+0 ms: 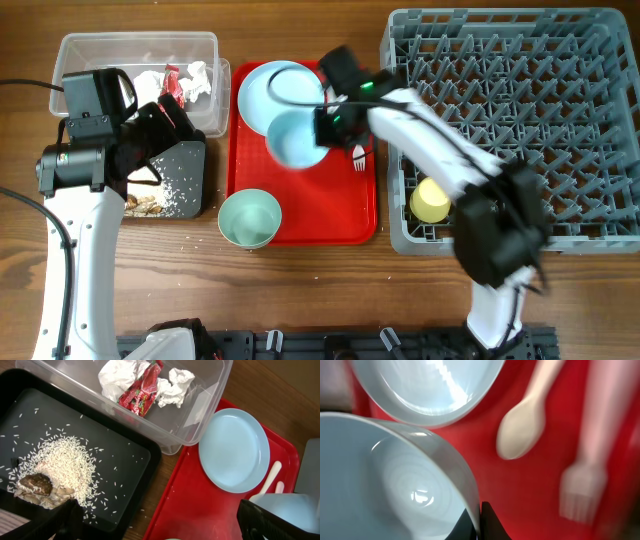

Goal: Sort waste into correct bins and load items into the dishwasher rack
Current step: 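Carry the bowl to the rack's far corner and set it down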

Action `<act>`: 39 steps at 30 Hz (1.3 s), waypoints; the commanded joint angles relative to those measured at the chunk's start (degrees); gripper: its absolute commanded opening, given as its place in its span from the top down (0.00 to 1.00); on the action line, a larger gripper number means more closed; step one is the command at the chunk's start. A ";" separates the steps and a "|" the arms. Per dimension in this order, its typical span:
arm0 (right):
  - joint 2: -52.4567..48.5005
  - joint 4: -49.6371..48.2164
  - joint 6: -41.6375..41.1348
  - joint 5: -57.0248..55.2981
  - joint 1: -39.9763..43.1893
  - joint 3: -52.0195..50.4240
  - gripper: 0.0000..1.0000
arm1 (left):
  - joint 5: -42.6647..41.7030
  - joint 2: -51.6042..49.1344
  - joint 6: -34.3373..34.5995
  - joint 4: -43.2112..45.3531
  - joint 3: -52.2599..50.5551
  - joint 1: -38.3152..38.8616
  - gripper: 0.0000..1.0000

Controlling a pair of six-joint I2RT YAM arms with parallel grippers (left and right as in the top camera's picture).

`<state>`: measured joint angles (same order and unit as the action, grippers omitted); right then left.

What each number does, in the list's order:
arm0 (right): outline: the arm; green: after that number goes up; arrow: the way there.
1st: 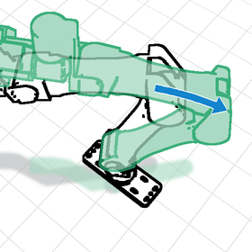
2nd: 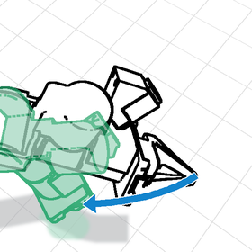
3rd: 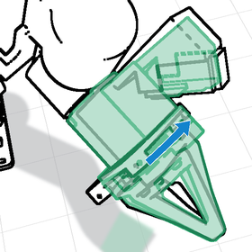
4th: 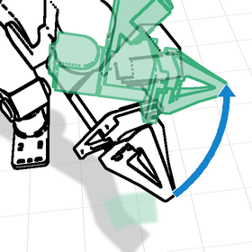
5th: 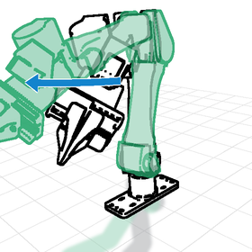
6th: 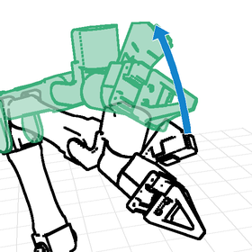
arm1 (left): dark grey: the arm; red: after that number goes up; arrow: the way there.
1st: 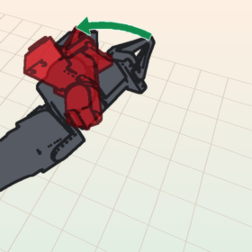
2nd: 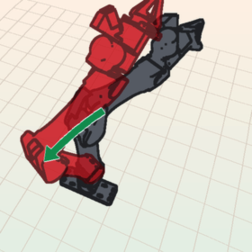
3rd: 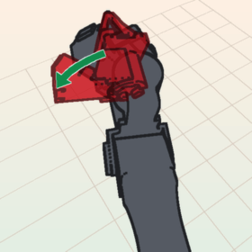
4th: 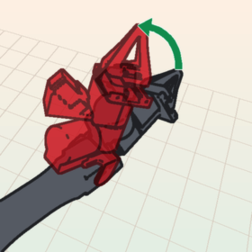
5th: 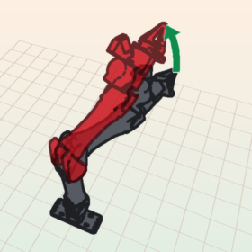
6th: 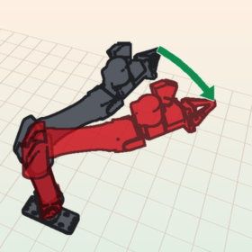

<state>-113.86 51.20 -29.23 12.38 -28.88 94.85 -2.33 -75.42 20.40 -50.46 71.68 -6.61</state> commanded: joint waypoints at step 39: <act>-15.96 -66.53 74.14 -88.30 8.28 -3.37 0.96 | 0.94 0.04 -0.31 0.00 0.72 -0.42 0.00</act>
<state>-129.01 -15.92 44.88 -75.07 -19.64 93.08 -1.96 -75.42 20.40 -50.59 71.75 -6.61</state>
